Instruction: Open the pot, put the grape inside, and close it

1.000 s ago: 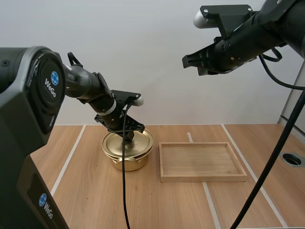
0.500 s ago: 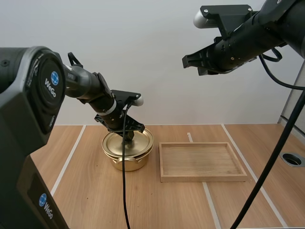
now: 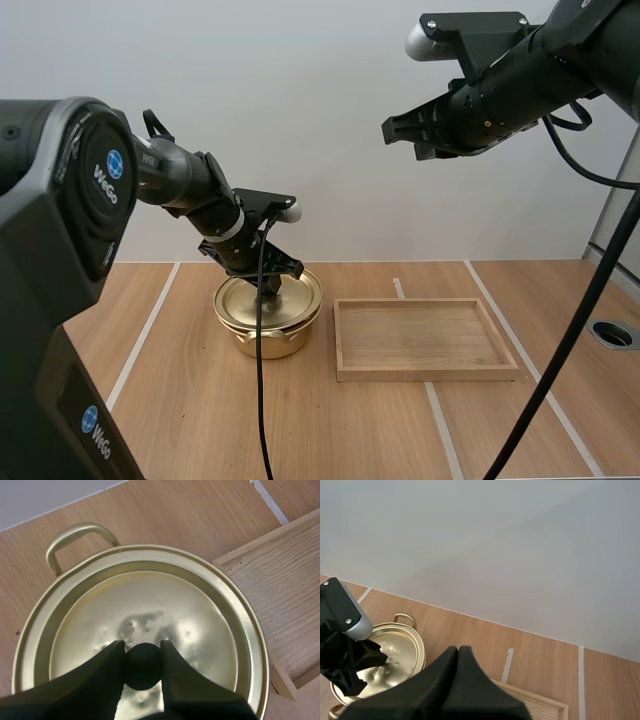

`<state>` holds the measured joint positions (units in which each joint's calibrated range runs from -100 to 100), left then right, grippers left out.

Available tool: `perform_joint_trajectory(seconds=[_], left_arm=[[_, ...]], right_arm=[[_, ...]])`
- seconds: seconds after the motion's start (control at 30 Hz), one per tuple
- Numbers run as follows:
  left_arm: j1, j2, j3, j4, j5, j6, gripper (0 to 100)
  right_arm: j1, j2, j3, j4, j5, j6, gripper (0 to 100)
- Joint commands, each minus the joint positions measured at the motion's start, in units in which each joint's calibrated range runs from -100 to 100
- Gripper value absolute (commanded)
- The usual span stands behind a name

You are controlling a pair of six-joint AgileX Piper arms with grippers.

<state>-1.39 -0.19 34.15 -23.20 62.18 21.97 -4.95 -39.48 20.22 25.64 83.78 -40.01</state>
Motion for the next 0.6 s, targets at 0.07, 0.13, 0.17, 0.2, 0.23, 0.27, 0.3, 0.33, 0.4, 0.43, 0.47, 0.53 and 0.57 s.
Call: perform_joint_trajectory(seconds=[0.07, 0.13, 0.17, 0.2, 0.23, 0.27, 0.3, 0.33, 0.4, 0.43, 0.47, 0.53, 0.57], left_arm=[[-0.02, 0.4, 0.0, 1.2, -2.2, 0.1, 0], [-0.02, 0.4, 0.0, 1.2, -2.2, 0.1, 0], [-0.02, 0.4, 0.0, 1.2, -2.2, 0.1, 2], [-0.02, 0.4, 0.0, 1.3, -2.2, 0.1, 5], [-0.02, 0.4, 0.0, 1.3, -2.2, 0.1, 9], [-0.02, 0.4, 0.0, 1.3, -2.2, 0.1, 15], [-0.02, 0.4, 0.0, 1.4, -2.4, 0.1, 20], [-0.02, 0.4, 0.0, 1.4, -2.4, 0.1, 28], [-0.02, 0.4, 0.0, 1.4, -2.4, 0.1, 47], [-0.02, 0.4, 0.0, 1.4, -2.4, 0.1, 58], [-0.02, 0.4, 0.0, 1.4, -2.4, 0.1, 67], [-0.02, 0.4, 0.0, 1.4, -2.6, 0.1, 82], [-0.02, 0.4, 0.0, 1.4, -2.8, 0.1, 89]], right_arm=[[-0.2, -0.8, 0.1, 0.5, 1.0, -0.5, 0], [-0.2, -0.8, 0.1, 0.5, 1.0, -0.5, 0], [-0.2, -0.8, 0.1, 0.5, 1.2, -0.5, 0], [-0.2, -0.8, 0.1, 0.5, 1.2, -0.5, 0], [-0.2, -0.8, 0.1, 0.5, 1.4, -0.5, 0], [-0.2, -0.8, 0.1, 0.5, 1.4, -0.5, 0], [-0.2, -0.8, 0.1, 0.5, 1.4, -0.5, 0], [-0.2, -0.8, 0.1, 0.5, 1.5, -0.5, 0], [-0.2, -0.8, 0.1, 0.5, 1.8, -0.5, 0], [-0.2, -0.8, 0.1, 0.5, 1.9, -0.5, 0], [-0.2, -0.8, 0.1, 0.5, 1.9, -0.5, 0], [-0.2, -0.8, 0.1, 0.5, 1.9, -0.5, 0], [-0.2, -0.8, 0.1, 0.5, 1.9, -0.5, 0]])
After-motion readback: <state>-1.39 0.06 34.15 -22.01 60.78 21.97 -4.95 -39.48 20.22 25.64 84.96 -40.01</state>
